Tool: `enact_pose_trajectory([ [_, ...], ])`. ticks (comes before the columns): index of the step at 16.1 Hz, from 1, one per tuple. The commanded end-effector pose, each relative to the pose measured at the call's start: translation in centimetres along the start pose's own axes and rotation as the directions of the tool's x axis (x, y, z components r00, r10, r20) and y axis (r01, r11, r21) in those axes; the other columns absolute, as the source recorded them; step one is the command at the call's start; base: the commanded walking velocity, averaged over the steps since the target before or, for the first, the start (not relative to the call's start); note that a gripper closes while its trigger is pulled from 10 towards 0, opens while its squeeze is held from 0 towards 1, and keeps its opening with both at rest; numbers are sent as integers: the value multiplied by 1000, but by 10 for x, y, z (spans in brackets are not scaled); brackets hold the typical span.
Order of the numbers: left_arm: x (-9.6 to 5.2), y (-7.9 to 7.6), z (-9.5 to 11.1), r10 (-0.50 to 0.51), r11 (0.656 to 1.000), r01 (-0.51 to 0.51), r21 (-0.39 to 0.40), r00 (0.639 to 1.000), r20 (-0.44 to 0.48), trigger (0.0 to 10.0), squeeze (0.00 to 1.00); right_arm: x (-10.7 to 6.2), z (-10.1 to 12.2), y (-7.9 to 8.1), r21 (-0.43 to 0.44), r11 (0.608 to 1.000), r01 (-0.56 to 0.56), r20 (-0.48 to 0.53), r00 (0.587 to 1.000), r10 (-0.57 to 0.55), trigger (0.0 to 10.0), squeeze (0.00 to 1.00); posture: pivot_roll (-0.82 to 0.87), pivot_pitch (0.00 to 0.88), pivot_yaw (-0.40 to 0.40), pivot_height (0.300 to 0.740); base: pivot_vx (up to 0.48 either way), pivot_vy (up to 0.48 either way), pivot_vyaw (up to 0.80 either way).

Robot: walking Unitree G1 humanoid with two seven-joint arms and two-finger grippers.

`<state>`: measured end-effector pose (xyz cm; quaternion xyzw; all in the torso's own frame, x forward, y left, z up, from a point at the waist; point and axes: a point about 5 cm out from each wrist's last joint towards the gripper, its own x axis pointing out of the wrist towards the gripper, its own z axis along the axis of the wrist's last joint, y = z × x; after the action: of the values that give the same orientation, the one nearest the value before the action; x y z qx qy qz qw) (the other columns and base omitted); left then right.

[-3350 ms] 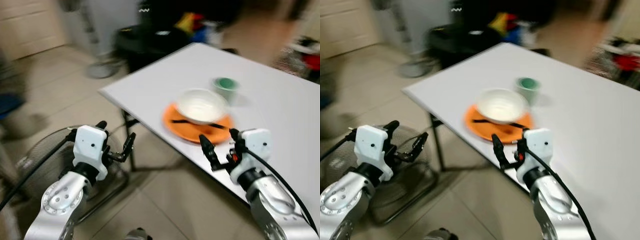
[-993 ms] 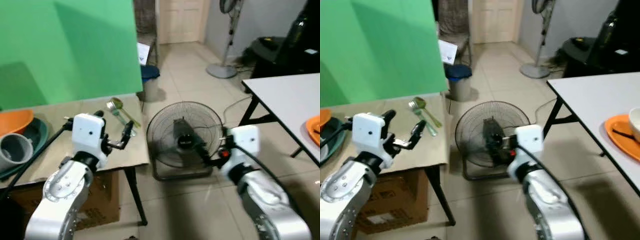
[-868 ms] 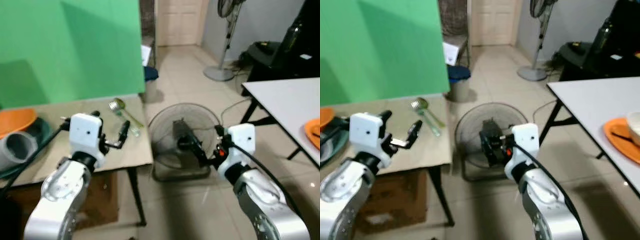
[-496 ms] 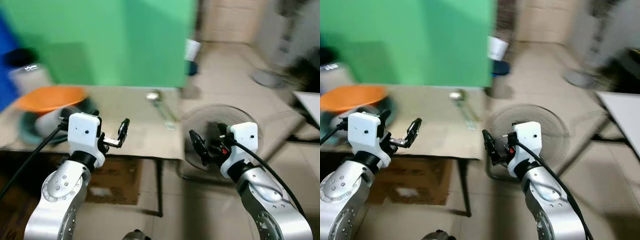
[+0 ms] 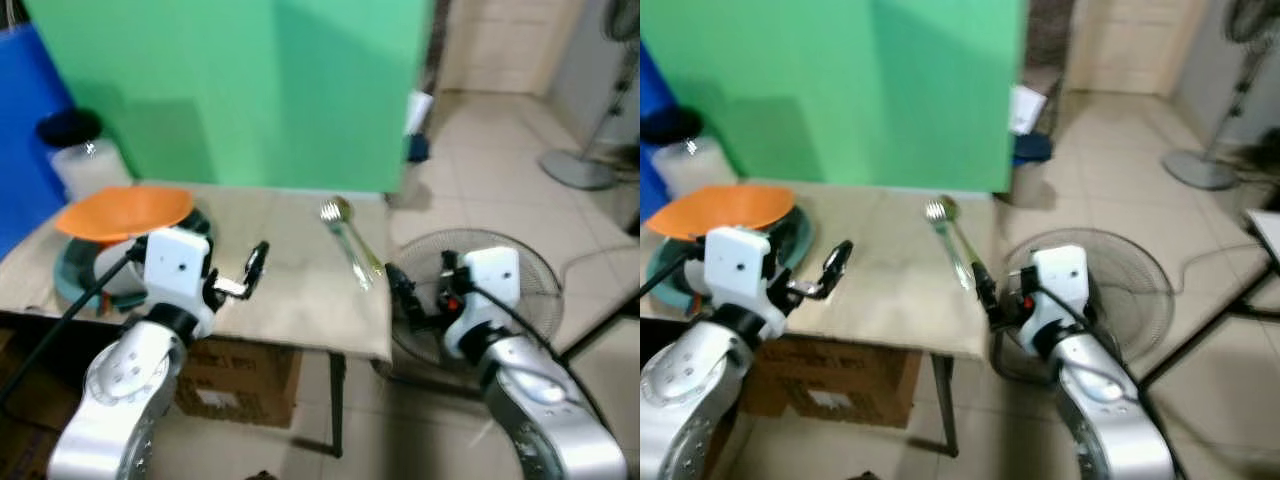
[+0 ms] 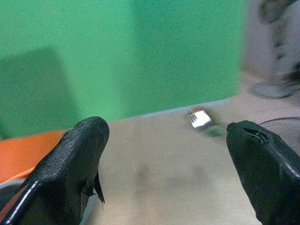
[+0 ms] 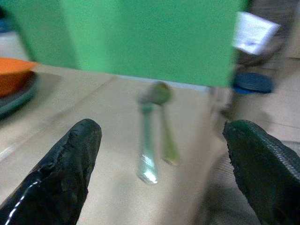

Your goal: Setting the table

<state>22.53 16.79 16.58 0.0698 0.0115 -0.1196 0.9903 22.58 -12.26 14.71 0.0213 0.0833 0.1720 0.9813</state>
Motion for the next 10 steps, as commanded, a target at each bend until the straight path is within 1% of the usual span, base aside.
enact_pose_trajectory([
  [1,1,-3,3,-17,1000,17,-5,1000,12,10000,0,-2,2,-2,-10,1000,0,9,1000,0,10000,1000,172,0,32,740,326,0,0],
  [2,1,-3,3,-19,1000,20,-5,1000,12,10000,0,-2,2,-1,-8,1000,-9,11,1000,10,10000,1000,174,0,30,740,330,0,569],
  [5,0,-4,2,-24,1000,25,-6,1000,11,10000,0,-1,4,0,-21,1000,-18,16,1000,18,10000,1000,174,0,29,740,326,0,800],
  [6,0,-5,2,-30,1000,30,-4,1000,9,10000,0,0,4,1,-37,999,-29,11,999,30,10000,1000,176,0,26,740,330,0,0],
  [8,0,-5,2,-37,999,37,-2,999,8,10000,0,2,4,1,-35,999,-38,6,999,38,10000,1000,177,0,26,740,326,0,0],
  [9,0,-6,2,-53,999,53,9,999,1,10000,0,5,5,1,-35,998,-52,-9,999,52,10000,678,177,0,27,740,0,0,0],
  [10,-1,-8,0,-81,997,81,18,997,-10,10000,0,8,4,1,-46,997,-66,-32,997,65,10000,0,177,0,27,740,0,0,0],
])
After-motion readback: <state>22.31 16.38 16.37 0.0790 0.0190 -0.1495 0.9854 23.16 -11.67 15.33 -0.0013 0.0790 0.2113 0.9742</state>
